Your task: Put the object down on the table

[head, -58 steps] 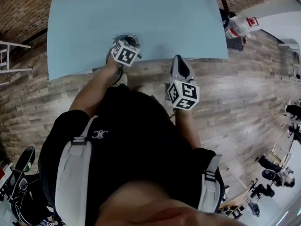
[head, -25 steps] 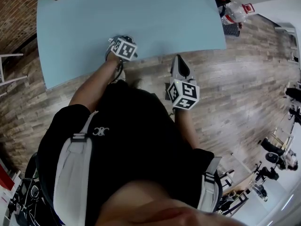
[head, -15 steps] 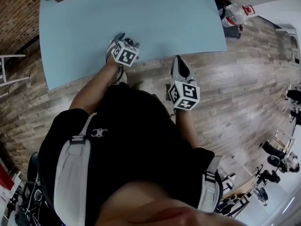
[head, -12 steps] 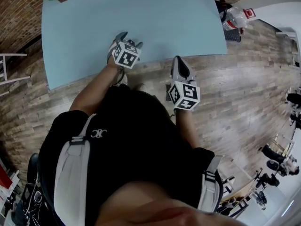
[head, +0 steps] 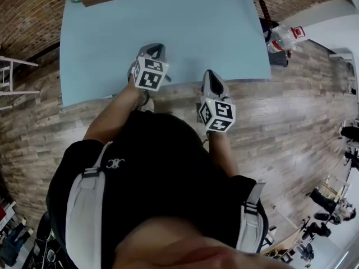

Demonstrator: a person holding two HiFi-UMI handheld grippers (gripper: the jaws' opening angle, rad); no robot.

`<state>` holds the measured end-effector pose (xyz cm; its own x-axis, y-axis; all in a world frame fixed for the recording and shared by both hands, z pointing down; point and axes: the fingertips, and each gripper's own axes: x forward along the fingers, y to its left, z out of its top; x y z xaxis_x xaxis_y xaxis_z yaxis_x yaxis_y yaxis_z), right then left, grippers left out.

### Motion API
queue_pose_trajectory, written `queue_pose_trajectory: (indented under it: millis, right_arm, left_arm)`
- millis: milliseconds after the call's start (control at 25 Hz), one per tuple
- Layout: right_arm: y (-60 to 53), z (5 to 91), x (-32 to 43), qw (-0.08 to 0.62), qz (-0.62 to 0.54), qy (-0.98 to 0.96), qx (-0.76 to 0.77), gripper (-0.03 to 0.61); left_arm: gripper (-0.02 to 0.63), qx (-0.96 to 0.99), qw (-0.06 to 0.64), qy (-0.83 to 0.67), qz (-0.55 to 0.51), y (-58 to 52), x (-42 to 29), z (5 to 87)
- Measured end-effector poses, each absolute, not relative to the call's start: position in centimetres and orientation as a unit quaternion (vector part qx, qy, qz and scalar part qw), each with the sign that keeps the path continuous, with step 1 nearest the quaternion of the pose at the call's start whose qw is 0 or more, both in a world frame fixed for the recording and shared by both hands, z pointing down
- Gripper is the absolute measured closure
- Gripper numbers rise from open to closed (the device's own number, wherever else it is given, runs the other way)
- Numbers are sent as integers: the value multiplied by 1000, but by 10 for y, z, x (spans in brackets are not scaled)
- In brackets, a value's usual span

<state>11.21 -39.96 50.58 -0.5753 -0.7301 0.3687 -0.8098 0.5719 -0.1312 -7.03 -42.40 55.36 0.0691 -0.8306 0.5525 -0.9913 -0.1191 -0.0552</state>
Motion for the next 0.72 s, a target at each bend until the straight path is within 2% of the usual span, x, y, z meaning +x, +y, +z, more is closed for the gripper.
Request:
queue_pose_trajectory:
  millis: [120, 320, 720]
  right_arm:
    - [-400, 507, 107, 141, 141, -877, 437, 565]
    - [-396, 507, 101, 149, 135, -880, 430, 566]
    - [-395, 511, 93, 157, 132, -880, 429, 566]
  left_arm:
    - [614, 701, 156, -651, 244, -419, -79, 552]
    - [614, 698, 177, -656, 227, -405, -85, 551]
    - [614, 697, 177, -656, 228, -393, -93, 543]
